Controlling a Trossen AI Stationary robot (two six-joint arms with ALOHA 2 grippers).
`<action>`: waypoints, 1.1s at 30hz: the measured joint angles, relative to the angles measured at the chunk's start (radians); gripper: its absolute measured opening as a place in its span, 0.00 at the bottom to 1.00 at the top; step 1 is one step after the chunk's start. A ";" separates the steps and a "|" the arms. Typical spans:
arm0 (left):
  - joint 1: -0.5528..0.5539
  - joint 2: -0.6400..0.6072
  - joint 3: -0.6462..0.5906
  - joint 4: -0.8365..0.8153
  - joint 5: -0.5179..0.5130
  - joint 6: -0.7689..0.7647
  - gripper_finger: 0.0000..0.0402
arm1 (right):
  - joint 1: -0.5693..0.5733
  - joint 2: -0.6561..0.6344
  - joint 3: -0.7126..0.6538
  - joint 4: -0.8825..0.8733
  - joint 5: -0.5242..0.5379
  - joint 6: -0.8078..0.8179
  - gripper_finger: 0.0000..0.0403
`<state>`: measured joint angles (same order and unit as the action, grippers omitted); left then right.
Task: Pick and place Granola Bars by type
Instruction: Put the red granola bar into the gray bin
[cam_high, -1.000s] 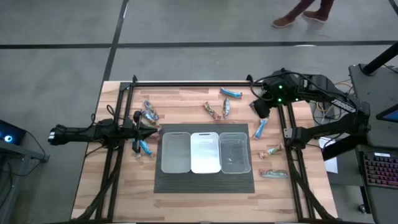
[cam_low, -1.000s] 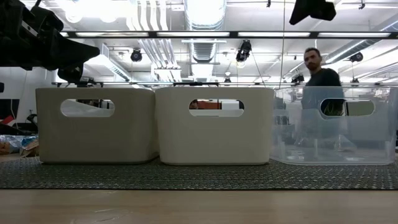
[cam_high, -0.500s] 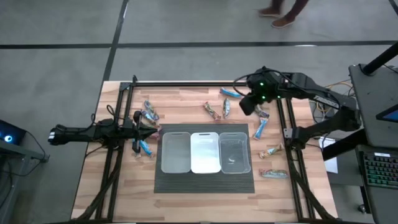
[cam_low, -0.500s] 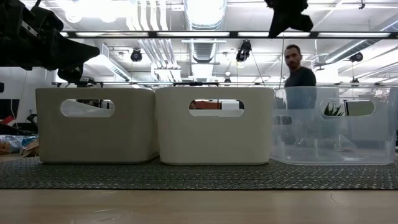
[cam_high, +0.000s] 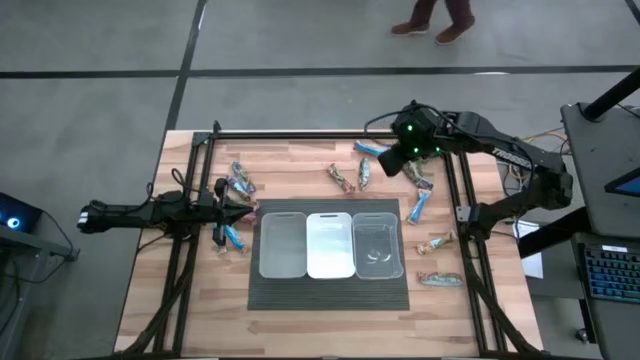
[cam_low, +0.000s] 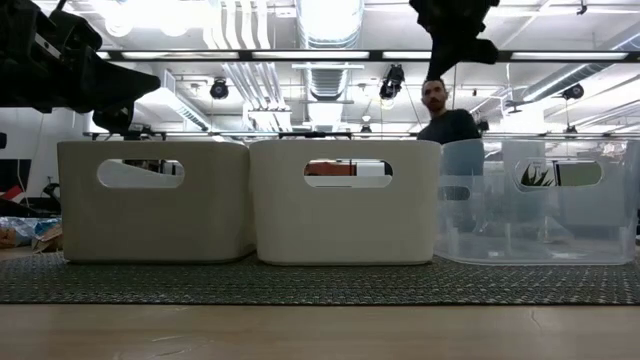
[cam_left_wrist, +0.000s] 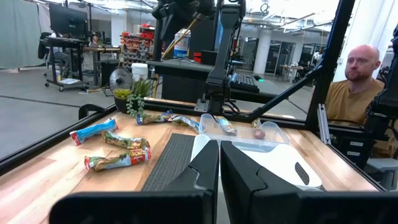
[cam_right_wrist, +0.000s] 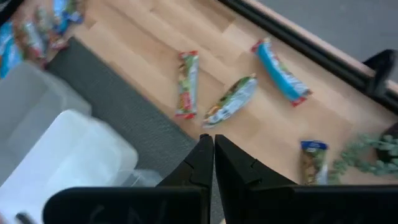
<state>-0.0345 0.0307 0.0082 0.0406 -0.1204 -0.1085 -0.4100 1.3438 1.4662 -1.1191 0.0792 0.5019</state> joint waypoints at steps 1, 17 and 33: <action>0.000 0.000 0.000 0.000 0.000 0.000 0.00 | -0.017 0.002 0.000 0.000 0.000 -0.013 0.02; 0.000 0.000 0.000 0.000 0.000 0.000 0.00 | -0.178 0.071 0.000 0.060 -0.031 -0.243 0.02; 0.000 0.000 0.000 0.000 0.000 0.000 0.00 | -0.249 0.190 0.000 0.167 -0.080 -0.438 0.02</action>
<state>-0.0345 0.0307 0.0082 0.0406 -0.1204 -0.1089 -0.6594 1.5334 1.4662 -0.9519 -0.0010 0.0642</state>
